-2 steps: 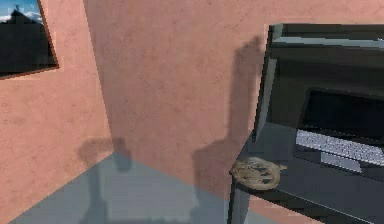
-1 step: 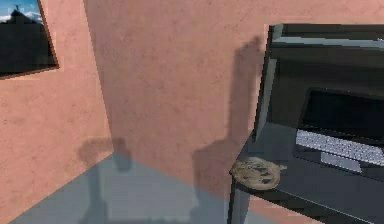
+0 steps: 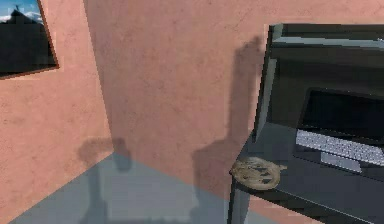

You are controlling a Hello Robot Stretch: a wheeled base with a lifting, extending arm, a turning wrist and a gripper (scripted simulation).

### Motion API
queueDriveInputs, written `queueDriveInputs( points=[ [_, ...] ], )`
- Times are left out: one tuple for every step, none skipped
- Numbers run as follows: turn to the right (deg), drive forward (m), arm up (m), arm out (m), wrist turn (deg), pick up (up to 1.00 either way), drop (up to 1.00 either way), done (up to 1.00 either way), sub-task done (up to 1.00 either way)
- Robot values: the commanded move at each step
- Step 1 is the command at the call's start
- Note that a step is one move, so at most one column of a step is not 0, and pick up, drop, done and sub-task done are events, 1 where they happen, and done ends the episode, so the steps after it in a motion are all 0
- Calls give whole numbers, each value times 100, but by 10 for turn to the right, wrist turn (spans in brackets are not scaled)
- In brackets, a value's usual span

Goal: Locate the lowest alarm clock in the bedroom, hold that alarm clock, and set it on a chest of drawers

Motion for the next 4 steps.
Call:
queueDriveInputs(
  points=[
    [0,0,-30,0,0,0,0,0,0],
    [0,0,0,0,0,100,0,0,0],
    [0,0,10,0,0,0,0,0,0],
    [0,0,46,0,0,0,0,0,0]
  ],
)
